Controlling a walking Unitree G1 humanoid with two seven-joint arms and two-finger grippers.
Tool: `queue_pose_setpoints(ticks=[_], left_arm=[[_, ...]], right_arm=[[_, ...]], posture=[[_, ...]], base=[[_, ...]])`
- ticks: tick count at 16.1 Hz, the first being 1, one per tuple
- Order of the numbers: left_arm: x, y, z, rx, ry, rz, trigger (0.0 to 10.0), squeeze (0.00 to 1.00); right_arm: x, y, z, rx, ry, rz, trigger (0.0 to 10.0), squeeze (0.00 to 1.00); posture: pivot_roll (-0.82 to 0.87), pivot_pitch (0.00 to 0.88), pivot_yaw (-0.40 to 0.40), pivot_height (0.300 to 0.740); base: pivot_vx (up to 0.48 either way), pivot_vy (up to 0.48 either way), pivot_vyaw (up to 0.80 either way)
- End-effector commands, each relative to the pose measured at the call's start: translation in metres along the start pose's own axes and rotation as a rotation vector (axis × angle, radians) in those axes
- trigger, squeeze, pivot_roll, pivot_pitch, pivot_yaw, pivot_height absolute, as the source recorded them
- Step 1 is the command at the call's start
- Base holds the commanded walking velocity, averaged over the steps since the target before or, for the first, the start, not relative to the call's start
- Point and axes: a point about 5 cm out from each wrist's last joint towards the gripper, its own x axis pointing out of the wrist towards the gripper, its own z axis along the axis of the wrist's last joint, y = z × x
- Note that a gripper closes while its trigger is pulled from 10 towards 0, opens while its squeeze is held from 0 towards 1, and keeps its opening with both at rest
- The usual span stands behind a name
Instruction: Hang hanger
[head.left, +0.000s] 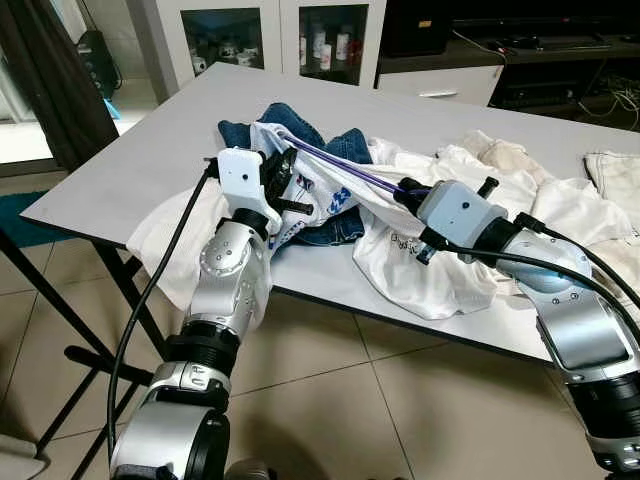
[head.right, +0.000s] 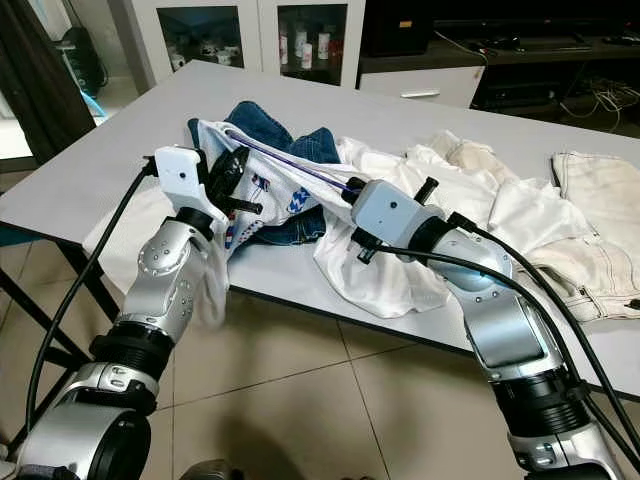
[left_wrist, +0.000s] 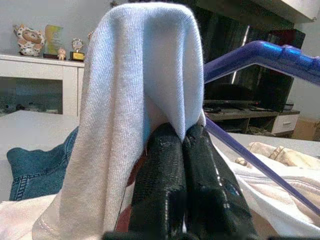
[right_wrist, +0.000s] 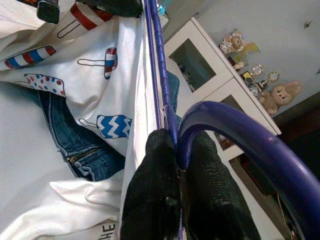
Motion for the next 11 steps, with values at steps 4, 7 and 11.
queue_pose_setpoints(ticks=[4,7,11], left_arm=[[0.002,0.003,0.004,-0.004,-0.02,0.015,0.0,0.0],[0.001,0.003,0.004,-0.007,-0.021,0.014,0.0,0.0],[0.001,0.001,0.004,-0.015,-0.028,0.005,0.0,0.0]], right_arm=[[-0.008,-0.009,-0.023,0.054,0.103,-0.077,0.0,0.0],[-0.016,-0.013,-0.04,-0.027,0.225,-0.06,0.0,0.0],[-0.015,-0.011,-0.039,-0.092,0.233,-0.034,0.0,0.0]], posture=[[0.13,0.0,0.011,0.74],[0.13,0.0,0.01,0.74],[0.13,0.0,0.01,0.74]], base=[[0.0,0.0,0.0],[0.0,0.0,0.0],[0.0,0.0,0.0]])
